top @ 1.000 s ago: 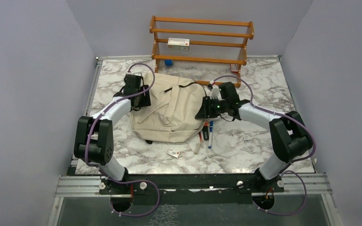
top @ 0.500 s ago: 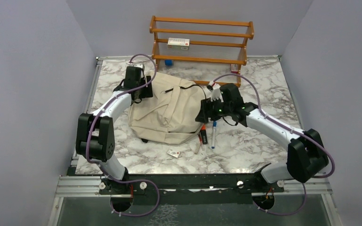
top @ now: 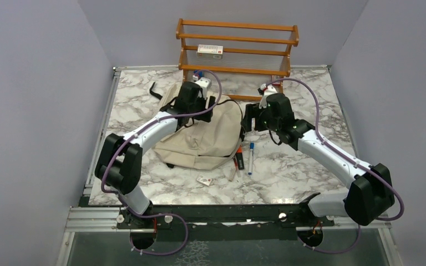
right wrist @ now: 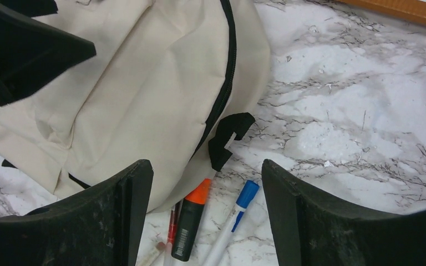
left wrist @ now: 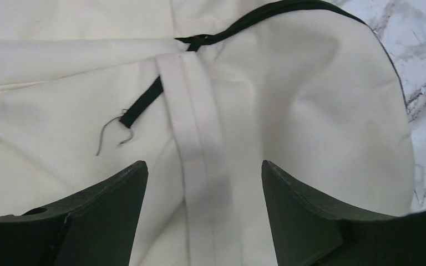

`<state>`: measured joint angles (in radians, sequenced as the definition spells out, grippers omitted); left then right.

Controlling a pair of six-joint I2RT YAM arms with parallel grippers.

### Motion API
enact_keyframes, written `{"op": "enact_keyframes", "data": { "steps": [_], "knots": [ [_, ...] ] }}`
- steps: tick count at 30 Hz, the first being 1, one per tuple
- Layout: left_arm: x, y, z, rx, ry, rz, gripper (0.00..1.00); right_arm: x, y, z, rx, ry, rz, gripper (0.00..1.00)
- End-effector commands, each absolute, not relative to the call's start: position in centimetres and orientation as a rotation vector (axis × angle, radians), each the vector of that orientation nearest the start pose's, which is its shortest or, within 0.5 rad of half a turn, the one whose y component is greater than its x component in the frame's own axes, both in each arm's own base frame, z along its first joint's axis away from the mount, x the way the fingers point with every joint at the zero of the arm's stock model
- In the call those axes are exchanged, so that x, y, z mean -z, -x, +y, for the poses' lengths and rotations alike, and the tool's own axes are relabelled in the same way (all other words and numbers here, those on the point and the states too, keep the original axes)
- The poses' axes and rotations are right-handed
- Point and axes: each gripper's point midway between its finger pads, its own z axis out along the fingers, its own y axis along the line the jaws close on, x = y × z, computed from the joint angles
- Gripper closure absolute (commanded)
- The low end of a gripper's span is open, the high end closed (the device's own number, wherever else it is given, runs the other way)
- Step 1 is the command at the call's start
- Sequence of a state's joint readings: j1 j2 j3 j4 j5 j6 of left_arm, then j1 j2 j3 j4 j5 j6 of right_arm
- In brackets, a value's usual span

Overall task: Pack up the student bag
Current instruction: Zip the student bag at the center of the board.

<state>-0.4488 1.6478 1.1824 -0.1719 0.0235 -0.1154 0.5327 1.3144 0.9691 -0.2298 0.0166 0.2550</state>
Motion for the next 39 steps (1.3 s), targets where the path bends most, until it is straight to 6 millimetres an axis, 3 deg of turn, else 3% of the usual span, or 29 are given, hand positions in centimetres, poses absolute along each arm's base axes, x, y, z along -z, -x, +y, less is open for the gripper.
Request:
{"op": "enact_keyframes", "data": {
  "steps": [1,8,17,23,32,36,39],
  "knots": [
    [-12.8,-41.7,-21.4,0.257,-0.372,2.181,0.23,-19.3,-34.5,20.3,-0.427,0.221,2.097,0.23],
    [-11.7,-42.9,-22.2,0.134,-0.421,2.181,0.22,-18.6,-33.7,19.9,-0.426,0.218,2.113,0.22],
    [-8.5,-42.0,-22.3,0.07,-0.416,2.26,0.24,-18.0,-33.7,20.1,-0.46,0.187,2.123,0.23],
    [-7.8,-40.9,-21.2,0.038,-0.377,2.307,0.46,-19.1,-34.9,22.4,-0.704,0.19,2.101,0.3],
    [-7.0,-38.5,-20.6,0.09,-0.337,2.34,0.85,-20.9,-38.8,25.6,-0.807,0.358,2.035,0.49],
    [-7.1,-38.0,-20.3,0.094,-0.337,2.336,0.95,-21.6,-39.9,28.1,-0.899,0.496,2.018,0.59],
    [-7.1,-37.8,-20.4,0.109,-0.339,2.331,0.95,-21.4,-41.1,29.6,-0.94,0.584,2.009,0.63]
  ]
}}
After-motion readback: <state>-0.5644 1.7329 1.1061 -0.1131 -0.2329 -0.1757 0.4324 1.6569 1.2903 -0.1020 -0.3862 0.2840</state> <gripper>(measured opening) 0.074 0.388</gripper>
